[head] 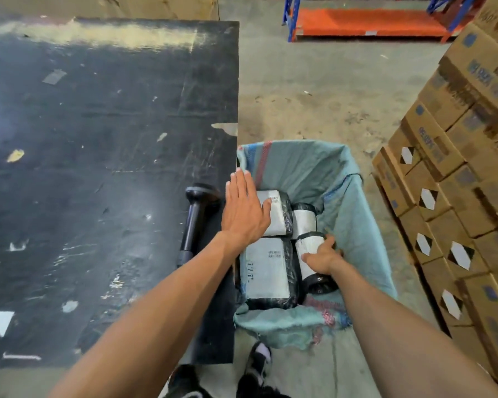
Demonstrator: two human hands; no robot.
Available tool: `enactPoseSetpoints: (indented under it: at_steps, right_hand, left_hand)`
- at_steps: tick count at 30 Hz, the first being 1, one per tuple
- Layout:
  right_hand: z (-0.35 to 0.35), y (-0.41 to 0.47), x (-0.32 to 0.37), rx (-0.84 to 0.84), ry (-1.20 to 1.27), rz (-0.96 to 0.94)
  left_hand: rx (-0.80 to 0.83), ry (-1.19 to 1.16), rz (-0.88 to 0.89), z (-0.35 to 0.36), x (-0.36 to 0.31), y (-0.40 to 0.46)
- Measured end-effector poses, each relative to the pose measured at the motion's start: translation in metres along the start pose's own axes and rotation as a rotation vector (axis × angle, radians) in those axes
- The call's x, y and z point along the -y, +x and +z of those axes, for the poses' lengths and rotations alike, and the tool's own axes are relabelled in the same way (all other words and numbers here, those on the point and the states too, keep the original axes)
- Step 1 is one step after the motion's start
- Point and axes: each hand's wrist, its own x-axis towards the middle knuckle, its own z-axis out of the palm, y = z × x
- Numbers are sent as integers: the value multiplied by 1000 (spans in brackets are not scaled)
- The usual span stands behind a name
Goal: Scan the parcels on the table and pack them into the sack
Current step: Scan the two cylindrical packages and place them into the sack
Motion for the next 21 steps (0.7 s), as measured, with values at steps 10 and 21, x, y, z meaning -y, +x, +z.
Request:
enactPoseSetpoints:
  at_steps: [10,21]
  right_hand:
    - [52,45,-1,67,-52,63]
    - [92,77,-12,-39,169,93]
  left_hand:
    - [-38,79,18,9,4,4]
    - [-52,110,17,18,7,6]
